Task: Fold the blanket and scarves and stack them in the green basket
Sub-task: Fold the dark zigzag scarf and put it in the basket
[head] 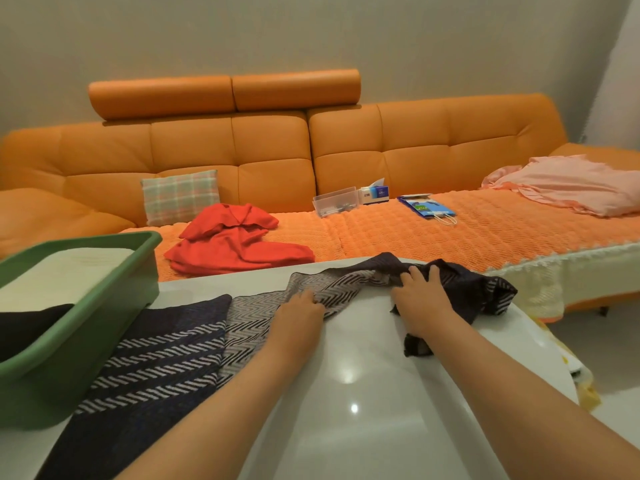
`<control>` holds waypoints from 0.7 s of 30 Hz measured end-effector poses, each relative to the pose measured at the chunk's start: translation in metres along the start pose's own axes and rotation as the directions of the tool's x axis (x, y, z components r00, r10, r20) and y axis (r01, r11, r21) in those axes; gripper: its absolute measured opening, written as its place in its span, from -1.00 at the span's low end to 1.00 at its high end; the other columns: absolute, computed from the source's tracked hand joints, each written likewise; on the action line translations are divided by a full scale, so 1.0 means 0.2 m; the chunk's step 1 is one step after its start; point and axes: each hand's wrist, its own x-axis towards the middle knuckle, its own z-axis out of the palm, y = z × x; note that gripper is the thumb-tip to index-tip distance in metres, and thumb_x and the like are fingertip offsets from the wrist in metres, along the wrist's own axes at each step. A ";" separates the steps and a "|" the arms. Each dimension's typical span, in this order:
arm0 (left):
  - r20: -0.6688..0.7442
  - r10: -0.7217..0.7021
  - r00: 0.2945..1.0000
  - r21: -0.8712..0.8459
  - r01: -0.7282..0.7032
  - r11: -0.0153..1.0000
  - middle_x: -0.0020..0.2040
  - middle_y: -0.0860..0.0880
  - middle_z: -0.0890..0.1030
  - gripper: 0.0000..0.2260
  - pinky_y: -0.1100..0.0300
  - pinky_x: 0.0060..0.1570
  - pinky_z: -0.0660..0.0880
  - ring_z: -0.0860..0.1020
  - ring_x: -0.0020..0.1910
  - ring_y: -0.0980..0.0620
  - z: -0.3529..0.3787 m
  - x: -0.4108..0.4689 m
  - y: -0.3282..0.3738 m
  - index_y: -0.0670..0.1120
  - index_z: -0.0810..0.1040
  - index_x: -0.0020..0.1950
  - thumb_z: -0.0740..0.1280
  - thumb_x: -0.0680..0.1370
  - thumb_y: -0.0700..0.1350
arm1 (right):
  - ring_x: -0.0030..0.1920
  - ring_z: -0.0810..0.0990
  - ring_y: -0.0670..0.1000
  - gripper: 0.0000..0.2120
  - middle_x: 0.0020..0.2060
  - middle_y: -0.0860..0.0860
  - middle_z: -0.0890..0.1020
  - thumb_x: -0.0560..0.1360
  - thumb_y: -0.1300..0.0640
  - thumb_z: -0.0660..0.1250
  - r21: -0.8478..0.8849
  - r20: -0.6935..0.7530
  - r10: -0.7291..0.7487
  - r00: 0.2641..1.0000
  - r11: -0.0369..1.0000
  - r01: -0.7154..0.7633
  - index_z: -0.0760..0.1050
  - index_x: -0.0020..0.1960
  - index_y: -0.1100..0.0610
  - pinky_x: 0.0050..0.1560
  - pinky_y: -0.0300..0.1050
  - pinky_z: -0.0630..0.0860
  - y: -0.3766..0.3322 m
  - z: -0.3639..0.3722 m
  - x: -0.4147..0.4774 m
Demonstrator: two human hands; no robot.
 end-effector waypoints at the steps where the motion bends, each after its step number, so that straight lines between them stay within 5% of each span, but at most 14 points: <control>1: 0.034 -0.024 0.999 0.018 0.023 1.000 0.06 -0.09 0.51 -0.84 -0.02 -0.10 0.45 0.52 0.06 -0.15 -0.01 0.00 0.00 -0.12 0.58 0.05 0.22 0.57 -0.21 | 0.43 0.25 0.20 -0.57 0.35 0.11 0.39 0.52 0.04 0.26 0.042 -0.071 -0.028 0.997 0.999 0.031 0.42 0.39 -0.01 0.42 0.29 0.13 -0.03 -0.01 0.02; 5: 0.010 -0.137 0.991 -0.268 0.135 0.954 -0.01 -0.04 0.61 -0.84 0.07 -0.15 0.40 0.56 0.00 -0.11 -0.08 0.04 -0.01 -0.04 0.57 -0.02 0.19 0.62 -0.11 | 0.26 0.37 0.10 -0.56 0.24 0.01 0.47 0.52 -0.03 0.23 0.379 -0.249 -0.088 0.964 0.908 0.181 0.43 0.40 -0.08 0.22 0.03 0.29 -0.15 -0.04 0.08; 9: 0.131 -0.345 0.929 -0.721 0.328 0.610 -0.15 -0.03 0.58 -0.81 0.13 -0.15 0.37 0.53 -0.09 -0.05 -0.18 0.08 -0.01 -0.08 0.55 -0.12 0.20 0.64 -0.13 | 0.28 0.46 0.03 -0.64 0.23 -0.08 0.54 0.51 0.00 0.29 0.534 -0.281 -0.099 0.955 0.811 0.241 0.53 0.30 -0.12 0.21 0.02 0.32 -0.20 -0.06 0.09; 13: 0.259 -0.416 0.872 -0.802 0.434 0.411 -0.12 0.01 0.57 -0.87 0.20 -0.22 0.38 0.51 -0.17 0.06 -0.22 0.08 -0.01 -0.08 0.57 0.06 0.23 0.64 -0.16 | 0.01 0.63 0.01 -0.83 -0.03 -0.11 0.70 0.57 0.09 0.30 0.681 -0.353 0.073 0.933 0.703 0.203 0.66 0.01 -0.07 0.21 0.05 0.40 -0.19 -0.06 0.07; 15: 0.195 -0.455 0.869 -0.748 0.432 0.503 -0.07 -0.02 0.54 -0.77 0.18 -0.23 0.37 0.50 -0.16 0.03 -0.21 0.04 -0.03 -0.03 0.49 0.18 0.26 0.57 -0.27 | -0.03 0.63 0.02 -0.84 -0.08 -0.10 0.71 0.58 0.13 0.29 0.736 -0.341 0.131 0.931 0.653 0.178 0.65 0.00 -0.02 0.17 -0.01 0.44 -0.17 -0.07 0.04; 18: -0.165 -0.240 0.957 -0.429 0.149 0.891 0.02 -0.05 0.47 -0.65 0.12 -0.18 0.37 0.45 -0.02 -0.06 -0.20 -0.01 -0.02 -0.03 0.56 0.06 0.27 0.43 -0.41 | 0.01 0.61 0.00 -0.79 -0.02 -0.09 0.68 0.56 0.21 0.27 0.739 -0.270 0.044 0.962 0.649 0.178 0.64 0.03 0.00 0.14 -0.03 0.51 -0.14 -0.06 -0.01; 21: -0.082 0.029 0.996 -0.297 -0.052 0.953 0.01 0.01 0.53 -0.88 0.12 -0.12 0.39 0.50 0.05 -0.04 -0.18 -0.05 0.06 0.01 0.60 0.01 0.33 0.50 -0.06 | 0.09 0.60 -0.04 -0.76 0.12 -0.13 0.65 0.54 0.11 0.33 0.692 -0.217 -0.075 0.973 0.691 0.208 0.63 0.17 -0.07 0.11 -0.09 0.53 -0.15 -0.05 -0.04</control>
